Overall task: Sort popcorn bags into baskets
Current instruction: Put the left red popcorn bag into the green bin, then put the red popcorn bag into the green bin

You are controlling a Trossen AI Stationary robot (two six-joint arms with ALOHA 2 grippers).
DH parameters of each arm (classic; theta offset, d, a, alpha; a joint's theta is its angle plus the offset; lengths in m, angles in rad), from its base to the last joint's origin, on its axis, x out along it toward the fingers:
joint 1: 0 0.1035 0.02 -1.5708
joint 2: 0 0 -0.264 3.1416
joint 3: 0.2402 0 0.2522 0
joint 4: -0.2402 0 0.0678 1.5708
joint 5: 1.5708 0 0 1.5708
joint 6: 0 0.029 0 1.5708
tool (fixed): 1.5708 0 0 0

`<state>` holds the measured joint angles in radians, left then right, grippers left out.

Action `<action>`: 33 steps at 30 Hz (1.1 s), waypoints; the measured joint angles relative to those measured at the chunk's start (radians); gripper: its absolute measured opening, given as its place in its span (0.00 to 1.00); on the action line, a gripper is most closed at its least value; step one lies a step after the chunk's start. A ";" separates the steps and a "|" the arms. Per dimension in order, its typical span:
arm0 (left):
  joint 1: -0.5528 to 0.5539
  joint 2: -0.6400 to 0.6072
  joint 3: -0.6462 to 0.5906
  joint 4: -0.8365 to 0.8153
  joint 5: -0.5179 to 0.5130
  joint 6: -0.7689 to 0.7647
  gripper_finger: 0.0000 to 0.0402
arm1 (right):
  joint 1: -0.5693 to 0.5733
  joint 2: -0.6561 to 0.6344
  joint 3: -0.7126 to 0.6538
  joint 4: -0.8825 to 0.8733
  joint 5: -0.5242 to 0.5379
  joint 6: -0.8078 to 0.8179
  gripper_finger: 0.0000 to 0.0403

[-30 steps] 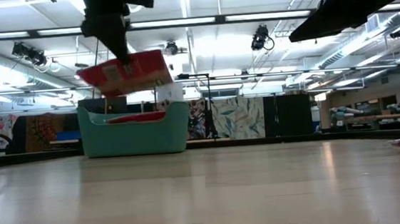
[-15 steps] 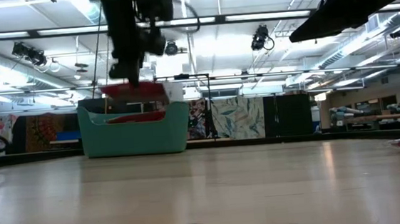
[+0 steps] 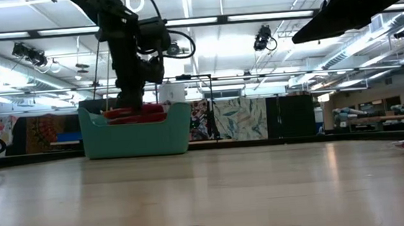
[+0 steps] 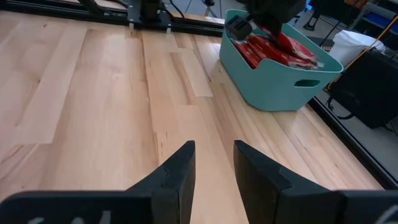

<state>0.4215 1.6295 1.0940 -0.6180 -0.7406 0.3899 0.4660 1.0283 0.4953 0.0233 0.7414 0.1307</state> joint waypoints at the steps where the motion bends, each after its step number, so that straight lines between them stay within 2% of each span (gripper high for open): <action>1: -0.005 0.000 -0.002 0.003 0.001 -0.001 0.03 | 0.000 0.000 0.000 0.000 0.000 0.000 0.28; 6: -0.029 0.000 -0.002 0.019 -0.010 0.006 0.17 | 0.000 0.000 0.000 0.000 0.000 0.000 0.28; 11: -0.076 -0.005 0.072 -0.066 -0.105 0.040 0.27 | 0.000 0.000 0.000 0.000 0.000 0.005 0.28; 14: -0.126 -0.008 0.147 -0.118 -0.019 0.004 0.30 | 0.000 0.000 0.000 -0.008 -0.009 0.020 0.28; 16: -0.162 -0.008 0.188 -0.139 0.110 -0.054 0.30 | 0.000 0.000 0.000 -0.032 -0.079 0.071 0.28; 19: -0.226 -0.009 0.187 -0.059 0.272 -0.129 0.30 | 0.016 0.003 0.010 -0.052 -0.178 0.149 0.28; 21: -0.278 -0.009 0.162 -0.012 0.281 -0.144 0.28 | 0.049 0.025 0.047 -0.083 -0.147 0.187 0.28; 24: -0.352 -0.009 0.105 0.055 0.232 -0.149 0.26 | 0.097 0.099 0.128 -0.202 -0.080 0.249 0.27; 27: -0.410 -0.008 0.064 0.072 0.205 -0.196 0.24 | 0.098 0.197 0.236 -0.415 -0.174 0.373 0.27; 33: -0.504 -0.008 -0.004 0.136 0.200 -0.248 0.22 | 0.083 0.408 0.406 -0.794 -0.486 0.528 0.27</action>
<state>-0.0828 1.6211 1.0901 -0.4820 -0.5410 0.1416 0.5486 1.4359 0.9010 -0.7711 0.2551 0.6590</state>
